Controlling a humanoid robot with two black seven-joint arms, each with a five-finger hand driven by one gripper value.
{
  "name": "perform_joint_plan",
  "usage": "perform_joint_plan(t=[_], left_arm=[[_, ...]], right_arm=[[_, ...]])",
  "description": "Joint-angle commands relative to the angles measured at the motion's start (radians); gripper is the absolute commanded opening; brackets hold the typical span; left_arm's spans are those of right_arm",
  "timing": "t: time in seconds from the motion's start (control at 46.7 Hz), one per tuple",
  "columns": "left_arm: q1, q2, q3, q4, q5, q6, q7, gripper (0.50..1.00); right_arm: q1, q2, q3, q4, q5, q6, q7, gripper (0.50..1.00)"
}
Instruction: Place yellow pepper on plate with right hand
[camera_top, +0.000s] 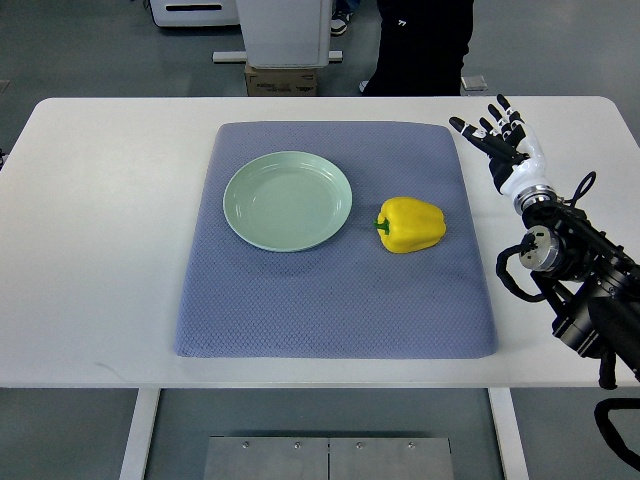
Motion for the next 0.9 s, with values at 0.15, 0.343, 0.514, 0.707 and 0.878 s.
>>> perform_joint_plan(t=[0.15,0.343,0.514,0.707,0.878], left_arm=[[0.0,0.0,0.0,0.0,0.01,0.001,0.0,1.0],[0.0,0.0,0.0,0.002,0.005,0.0,0.0,1.0],[0.002,0.0,0.0,0.002,0.005,0.0,0.0,1.0],[0.002,0.0,0.0,0.0,0.005,0.0,0.0,1.0],[0.002,0.0,0.0,0.0,0.005,0.0,0.0,1.0]], right_arm=[[0.0,-0.002,0.0,0.0,0.0,0.0,0.002,1.0],[0.0,-0.001,0.0,0.0,0.0,0.0,0.002,1.0],[-0.002,0.002,0.0,0.0,0.0,-0.003,0.006,1.0],[-0.005,0.004,0.002,0.0,0.0,-0.005,0.02,1.0],[-0.002,-0.001,0.002,0.002,0.0,0.002,0.019,1.0]])
